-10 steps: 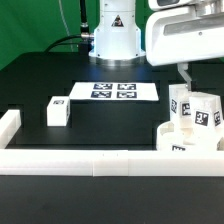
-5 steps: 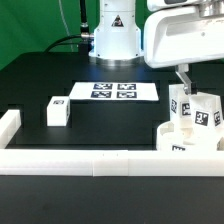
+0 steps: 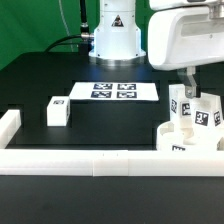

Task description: Assemble stool

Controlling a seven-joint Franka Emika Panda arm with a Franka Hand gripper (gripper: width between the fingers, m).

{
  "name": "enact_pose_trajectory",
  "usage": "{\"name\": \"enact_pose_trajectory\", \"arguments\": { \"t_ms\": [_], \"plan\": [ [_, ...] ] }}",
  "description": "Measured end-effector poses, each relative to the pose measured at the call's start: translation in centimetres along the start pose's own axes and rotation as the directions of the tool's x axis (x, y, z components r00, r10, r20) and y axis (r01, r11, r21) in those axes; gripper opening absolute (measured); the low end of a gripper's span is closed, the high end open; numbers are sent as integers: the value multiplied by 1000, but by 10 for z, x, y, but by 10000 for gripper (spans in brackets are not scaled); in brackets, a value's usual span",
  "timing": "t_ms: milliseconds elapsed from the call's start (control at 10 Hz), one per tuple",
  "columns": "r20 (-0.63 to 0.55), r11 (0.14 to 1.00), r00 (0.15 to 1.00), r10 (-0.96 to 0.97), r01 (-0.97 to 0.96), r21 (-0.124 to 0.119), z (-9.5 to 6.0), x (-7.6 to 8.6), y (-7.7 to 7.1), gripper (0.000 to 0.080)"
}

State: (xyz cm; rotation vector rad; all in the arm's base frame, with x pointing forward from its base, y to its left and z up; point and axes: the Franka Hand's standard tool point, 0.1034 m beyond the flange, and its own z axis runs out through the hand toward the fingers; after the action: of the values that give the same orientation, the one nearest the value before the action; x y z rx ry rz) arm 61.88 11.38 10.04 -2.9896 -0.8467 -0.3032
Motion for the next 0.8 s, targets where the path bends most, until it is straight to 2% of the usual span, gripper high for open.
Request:
{"name": "enact_pose_trajectory", "arguments": {
  "t_ms": [200,600,800],
  "plan": [
    [8,996,995,-94,94,-7,6,-3,0,649],
    [26,996,996,-90,90,-4,25,-12,-3,649],
    [27,996,996,-85,85,-4,26,-12,-4,619]
  ]
}}
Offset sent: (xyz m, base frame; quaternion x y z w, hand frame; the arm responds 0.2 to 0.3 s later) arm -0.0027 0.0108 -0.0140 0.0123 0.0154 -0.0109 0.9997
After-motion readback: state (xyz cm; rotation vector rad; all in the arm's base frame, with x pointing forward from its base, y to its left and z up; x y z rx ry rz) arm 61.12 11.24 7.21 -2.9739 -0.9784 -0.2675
